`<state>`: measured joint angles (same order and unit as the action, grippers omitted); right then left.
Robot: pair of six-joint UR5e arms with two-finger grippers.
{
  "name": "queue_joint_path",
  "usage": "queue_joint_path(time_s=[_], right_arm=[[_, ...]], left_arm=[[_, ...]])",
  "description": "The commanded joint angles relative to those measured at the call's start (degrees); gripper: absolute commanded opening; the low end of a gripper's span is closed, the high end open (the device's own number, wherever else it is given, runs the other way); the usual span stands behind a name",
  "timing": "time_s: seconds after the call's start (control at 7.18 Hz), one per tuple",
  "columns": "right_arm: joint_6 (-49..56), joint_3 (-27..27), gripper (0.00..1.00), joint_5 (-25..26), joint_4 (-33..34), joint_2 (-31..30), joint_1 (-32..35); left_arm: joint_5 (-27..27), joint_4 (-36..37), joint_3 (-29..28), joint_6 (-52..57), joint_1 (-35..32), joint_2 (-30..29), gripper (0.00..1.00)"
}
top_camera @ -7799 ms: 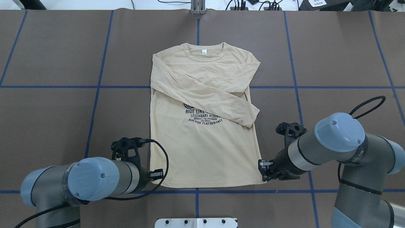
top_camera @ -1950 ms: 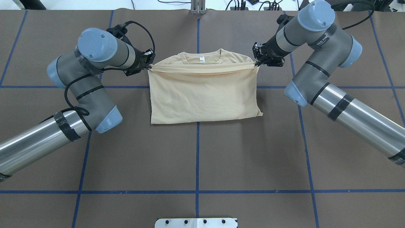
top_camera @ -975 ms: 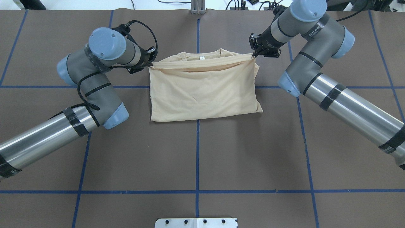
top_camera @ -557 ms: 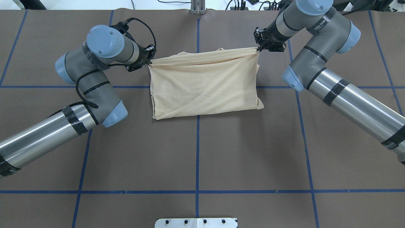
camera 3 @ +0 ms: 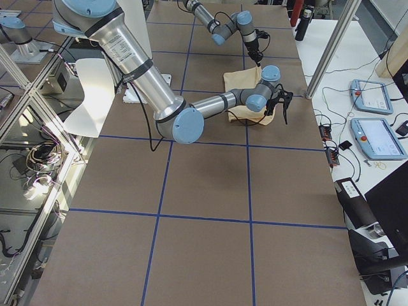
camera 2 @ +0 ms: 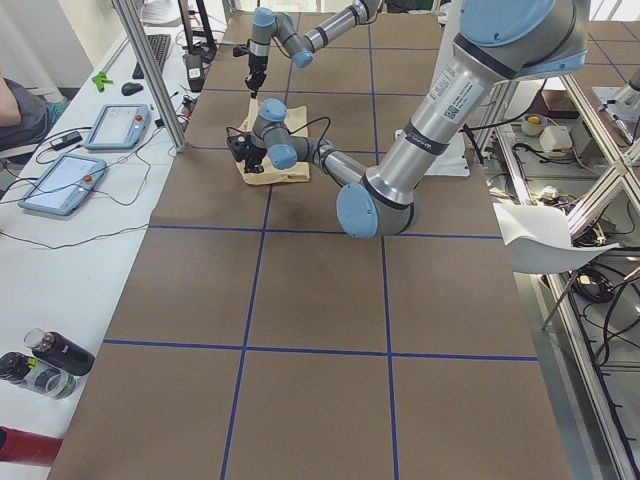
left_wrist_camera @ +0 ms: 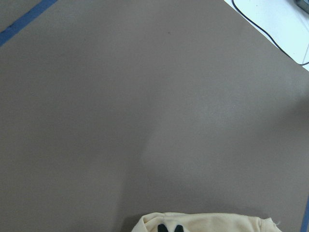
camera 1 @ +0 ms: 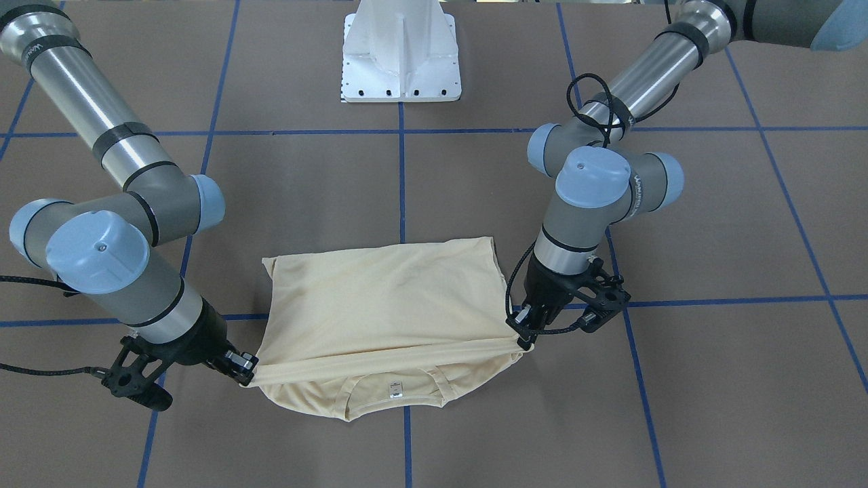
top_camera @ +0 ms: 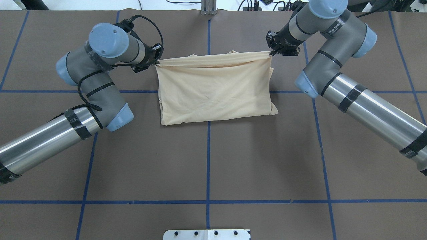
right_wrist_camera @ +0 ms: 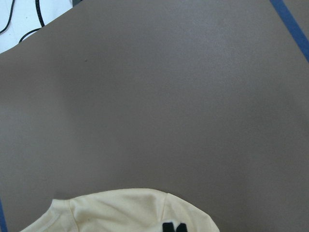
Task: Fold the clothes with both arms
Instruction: 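Lower the hem at the collar and open both grippers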
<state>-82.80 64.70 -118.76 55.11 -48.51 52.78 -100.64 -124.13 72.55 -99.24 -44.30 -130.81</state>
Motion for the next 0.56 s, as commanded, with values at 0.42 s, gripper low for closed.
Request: queue_joint_path(time_s=[0.42], right_arm=[[0.0, 0.0, 0.00, 0.0, -0.1, -0.1, -0.2]], left_arm=[[1.8, -1.5, -1.4, -3.1, -0.4, -0.2, 0.00]])
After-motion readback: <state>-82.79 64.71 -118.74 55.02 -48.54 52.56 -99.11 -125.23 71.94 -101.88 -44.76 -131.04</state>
